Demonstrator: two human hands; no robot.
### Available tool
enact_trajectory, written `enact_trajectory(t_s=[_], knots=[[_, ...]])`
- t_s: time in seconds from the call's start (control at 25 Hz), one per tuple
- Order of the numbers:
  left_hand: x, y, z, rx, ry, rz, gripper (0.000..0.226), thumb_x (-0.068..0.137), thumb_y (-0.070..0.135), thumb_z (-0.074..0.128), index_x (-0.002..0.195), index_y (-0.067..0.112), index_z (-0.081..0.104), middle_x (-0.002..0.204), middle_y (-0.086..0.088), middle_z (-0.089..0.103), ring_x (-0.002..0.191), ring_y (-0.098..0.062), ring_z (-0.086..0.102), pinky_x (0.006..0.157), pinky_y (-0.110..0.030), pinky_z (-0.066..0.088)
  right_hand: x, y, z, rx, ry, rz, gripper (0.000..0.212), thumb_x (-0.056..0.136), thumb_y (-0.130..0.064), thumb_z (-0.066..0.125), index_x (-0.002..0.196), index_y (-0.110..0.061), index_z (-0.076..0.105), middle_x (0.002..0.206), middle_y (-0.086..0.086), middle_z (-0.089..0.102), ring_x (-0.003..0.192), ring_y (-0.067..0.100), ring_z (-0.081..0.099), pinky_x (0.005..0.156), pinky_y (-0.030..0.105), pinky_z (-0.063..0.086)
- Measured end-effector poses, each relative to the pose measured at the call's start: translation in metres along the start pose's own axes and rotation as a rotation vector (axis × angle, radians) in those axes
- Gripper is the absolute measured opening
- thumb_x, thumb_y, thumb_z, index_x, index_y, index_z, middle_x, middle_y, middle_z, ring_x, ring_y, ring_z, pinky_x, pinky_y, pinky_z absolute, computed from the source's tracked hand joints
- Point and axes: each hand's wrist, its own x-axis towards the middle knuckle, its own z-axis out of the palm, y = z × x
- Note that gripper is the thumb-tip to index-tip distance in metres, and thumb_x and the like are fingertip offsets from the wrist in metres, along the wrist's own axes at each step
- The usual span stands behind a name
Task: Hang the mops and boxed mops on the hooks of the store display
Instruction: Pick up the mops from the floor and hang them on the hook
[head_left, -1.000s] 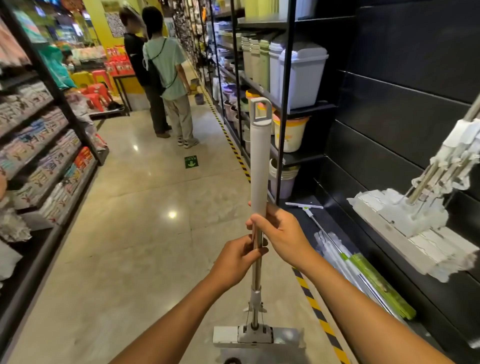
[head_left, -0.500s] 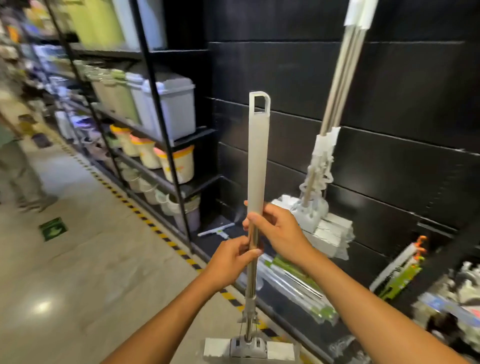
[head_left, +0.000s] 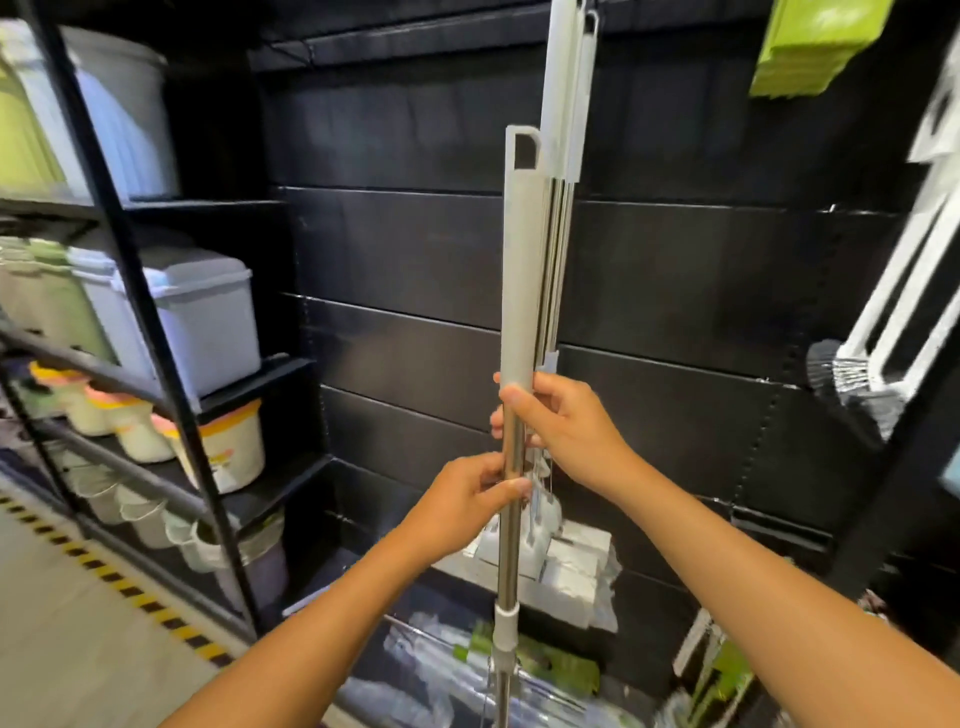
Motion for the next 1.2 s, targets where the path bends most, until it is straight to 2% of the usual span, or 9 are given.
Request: enact_trajectory(t_s=[0.08,0.2,0.28,0.36,0.48,0.6,0.68,0.84,1.2], knots=[[0.026,0.012,-0.011,-0.009,0.000,0.048,0.013,0.102,0.022,0.065,0.095,0.017,0.075,0.081,0.013,0.077,0.079,0.000,0.072,0.078,-0.018,0.055,0.023,-0.014,-0.010,-0.033,0.003,-0.017,0.030,0.102,-0.027,0.060,0.118,-0.003,0.068,0.095,0.015,0.077,0.086,0.026,0.077,0.070,0.025,0.061],[0.065,0.022,-0.028,-0.067,-0.015,0.118,0.018,0.102,0.032,0.063,0.097,0.019,0.076,0.094,-0.006,0.078,0.092,-0.025,0.077,0.090,-0.048,0.063,0.059,-0.036,-0.021,-0.078,0.025,-0.045,0.029,0.103,-0.031,0.060,0.115,-0.006,0.068,0.095,0.014,0.077,0.086,0.025,0.078,0.074,0.033,0.065],[0.090,0.023,-0.042,-0.096,-0.046,0.162,0.022,0.101,0.037,0.063,0.095,0.020,0.076,0.095,-0.013,0.076,0.093,-0.038,0.074,0.089,-0.058,0.061,0.080,-0.047,-0.026,-0.112,0.051,-0.055,0.031,0.103,-0.032,0.059,0.113,-0.004,0.068,0.094,0.015,0.078,0.085,0.027,0.078,0.075,0.043,0.063],[0.117,0.028,-0.056,-0.112,-0.072,0.210,0.023,0.101,0.036,0.063,0.094,0.017,0.076,0.092,-0.014,0.076,0.088,-0.040,0.072,0.083,-0.056,0.062,0.102,-0.058,-0.029,-0.128,0.097,-0.074,0.032,0.103,-0.033,0.059,0.113,-0.004,0.068,0.093,0.016,0.077,0.085,0.028,0.078,0.078,0.047,0.062],[0.148,0.039,-0.075,-0.130,-0.100,0.274,0.019,0.103,0.024,0.062,0.101,0.010,0.075,0.090,-0.005,0.078,0.083,-0.020,0.076,0.075,-0.035,0.061,0.129,-0.073,-0.031,-0.159,0.174,-0.090,0.030,0.102,-0.037,0.060,0.112,-0.010,0.069,0.092,0.011,0.078,0.085,0.026,0.078,0.082,0.047,0.064],[0.178,0.047,-0.092,-0.234,-0.149,0.285,0.022,0.101,0.028,0.065,0.108,0.010,0.075,0.100,-0.010,0.079,0.093,-0.030,0.078,0.089,-0.057,0.062,0.154,-0.089,-0.032,-0.230,0.265,-0.101,0.030,0.101,-0.042,0.059,0.112,-0.015,0.069,0.091,0.006,0.078,0.085,0.022,0.078,0.083,0.044,0.065],[0.196,0.055,-0.104,-0.260,-0.169,0.294,0.024,0.098,0.034,0.065,0.108,0.015,0.076,0.100,-0.009,0.079,0.095,-0.031,0.078,0.090,-0.064,0.059,0.169,-0.098,-0.032,-0.253,0.317,-0.093,0.031,0.101,-0.043,0.058,0.112,-0.016,0.068,0.092,0.006,0.078,0.085,0.020,0.078,0.081,0.041,0.065],[0.223,0.064,-0.118,-0.250,-0.178,0.343,0.017,0.103,0.027,0.062,0.108,0.017,0.075,0.099,-0.006,0.079,0.094,-0.028,0.078,0.088,-0.056,0.063,0.192,-0.111,-0.032,-0.280,0.398,-0.083,0.033,0.102,-0.045,0.056,0.112,-0.016,0.068,0.094,0.007,0.078,0.085,0.020,0.078,0.079,0.038,0.065],[0.255,0.062,-0.134,-0.284,-0.224,0.373,0.020,0.104,0.029,0.061,0.119,0.022,0.072,0.103,-0.004,0.078,0.095,-0.024,0.078,0.089,-0.049,0.064,0.224,-0.118,-0.031,-0.307,0.478,-0.045,0.032,0.101,-0.045,0.058,0.113,-0.017,0.067,0.095,0.008,0.077,0.084,0.021,0.078,0.078,0.038,0.066]])
